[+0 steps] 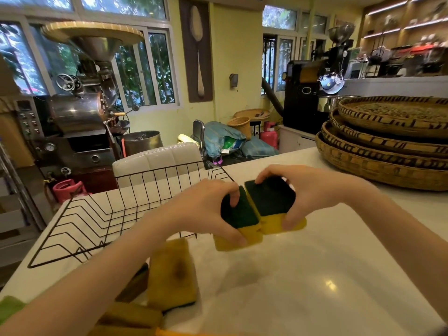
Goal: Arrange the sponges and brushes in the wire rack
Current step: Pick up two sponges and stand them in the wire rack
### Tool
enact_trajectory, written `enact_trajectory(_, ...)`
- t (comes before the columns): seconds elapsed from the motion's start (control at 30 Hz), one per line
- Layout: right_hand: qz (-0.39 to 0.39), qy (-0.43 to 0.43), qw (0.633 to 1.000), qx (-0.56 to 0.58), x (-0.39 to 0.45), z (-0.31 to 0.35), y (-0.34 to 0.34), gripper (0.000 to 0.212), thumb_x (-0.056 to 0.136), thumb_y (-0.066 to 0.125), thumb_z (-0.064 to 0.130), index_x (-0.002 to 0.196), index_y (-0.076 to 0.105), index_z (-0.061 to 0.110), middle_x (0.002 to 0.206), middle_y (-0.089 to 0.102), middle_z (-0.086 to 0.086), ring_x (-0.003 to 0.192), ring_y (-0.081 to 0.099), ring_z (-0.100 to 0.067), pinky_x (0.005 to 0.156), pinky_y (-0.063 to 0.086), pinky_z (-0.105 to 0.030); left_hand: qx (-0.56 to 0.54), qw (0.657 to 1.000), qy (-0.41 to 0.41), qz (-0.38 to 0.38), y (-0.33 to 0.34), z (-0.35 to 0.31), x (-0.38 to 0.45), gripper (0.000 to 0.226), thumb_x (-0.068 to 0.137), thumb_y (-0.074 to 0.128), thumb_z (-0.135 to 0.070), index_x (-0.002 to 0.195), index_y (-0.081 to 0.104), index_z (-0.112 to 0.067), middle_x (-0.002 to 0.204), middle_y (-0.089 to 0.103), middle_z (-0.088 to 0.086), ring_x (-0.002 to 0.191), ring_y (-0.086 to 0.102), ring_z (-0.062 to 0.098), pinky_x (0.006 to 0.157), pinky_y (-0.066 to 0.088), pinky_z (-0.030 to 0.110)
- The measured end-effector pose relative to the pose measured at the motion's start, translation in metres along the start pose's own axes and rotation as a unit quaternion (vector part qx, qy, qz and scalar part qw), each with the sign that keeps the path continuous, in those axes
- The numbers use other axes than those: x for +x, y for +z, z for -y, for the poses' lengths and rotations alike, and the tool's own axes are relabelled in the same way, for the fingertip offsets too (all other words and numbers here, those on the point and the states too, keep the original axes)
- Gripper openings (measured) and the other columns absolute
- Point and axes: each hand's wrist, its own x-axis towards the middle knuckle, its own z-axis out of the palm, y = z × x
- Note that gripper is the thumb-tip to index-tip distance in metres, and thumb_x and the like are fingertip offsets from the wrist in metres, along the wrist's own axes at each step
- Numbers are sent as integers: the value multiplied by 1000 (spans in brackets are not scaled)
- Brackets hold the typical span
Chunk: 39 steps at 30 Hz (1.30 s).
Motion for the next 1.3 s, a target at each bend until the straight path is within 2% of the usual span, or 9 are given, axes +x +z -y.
enact_trajectory(0.17, -58, -41, 997, 23, 35, 16, -28, 75, 60, 83, 21, 119, 39, 39, 121, 42, 11, 107, 44, -9, 77, 47, -17, -1, 998, 7, -63, -49, 24, 1, 46, 60, 77, -41, 89, 46, -23, 94, 50, -7, 85, 49, 9, 67, 46, 22)
enact_trajectory(0.33, -106, -62, 990, 64, 92, 20, -28, 82, 54, 86, 24, 120, 39, 36, 126, 41, 8, 111, 47, -15, 86, 54, -34, 5, 994, -32, -107, -77, 64, 8, 50, 57, 81, -36, 92, 49, -20, 86, 47, -13, 77, 47, 5, 57, 40, 18)
enact_trajectory(0.5, -114, -65, 988, 86, 156, 13, -18, 80, 58, 84, 24, 120, 34, 32, 121, 39, 4, 106, 48, -16, 72, 55, -25, -40, 984, -89, -151, -70, 127, 22, 49, 57, 81, -34, 90, 47, -22, 91, 48, -12, 85, 48, 11, 66, 47, 25)
enact_trajectory(0.67, -93, -66, 981, 155, 203, 7, -9, 84, 65, 78, 12, 119, 18, 34, 112, 37, 0, 93, 53, -13, 61, 55, -19, -50, 983, -154, -82, -29, 178, 41, 47, 61, 77, -31, 91, 42, -25, 97, 44, -9, 94, 46, 15, 65, 43, 20)
enact_trajectory(0.77, -68, -71, 989, 109, 220, 8, 6, 90, 61, 80, 14, 121, 16, 35, 119, 34, -3, 102, 49, -20, 65, 55, -21, 6, 986, -162, -44, -8, 193, 51, 46, 63, 74, -32, 96, 42, -24, 108, 45, -3, 98, 45, 15, 73, 43, 23)
enact_trajectory(0.87, -30, -73, 995, 56, 231, 8, 24, 93, 56, 82, 16, 122, 19, 33, 120, 34, -3, 102, 48, -21, 61, 53, -20, 21, 986, -165, -27, 5, 199, 54, 46, 63, 73, -33, 95, 41, -24, 115, 47, 0, 95, 44, 13, 70, 39, 21)
enact_trajectory(1.0, 2, -76, 997, -30, 241, 5, 43, 92, 54, 82, 18, 125, 24, 29, 117, 38, 0, 104, 46, -19, 80, 53, -32, 16, 986, -163, -35, 13, 201, 55, 44, 63, 72, -32, 92, 41, -23, 108, 46, -1, 93, 46, 15, 66, 40, 20)
enact_trajectory(1.17, 9, -71, 988, -136, 249, 6, 54, 91, 54, 82, 23, 126, 25, 24, 113, 34, 2, 102, 38, -17, 79, 46, -30, 5, 982, -189, -7, 15, 208, 54, 42, 65, 72, -32, 92, 41, -23, 102, 47, -1, 91, 46, 14, 64, 39, 19)
enact_trajectory(1.3, 20, -56, 980, -192, 255, 8, 58, 91, 55, 81, 25, 127, 25, 26, 122, 38, -3, 108, 41, -21, 82, 49, -35, -8, 984, -178, -4, 15, 210, 55, 42, 65, 73, -32, 91, 40, -23, 99, 46, -2, 88, 45, 14, 58, 36, 16)
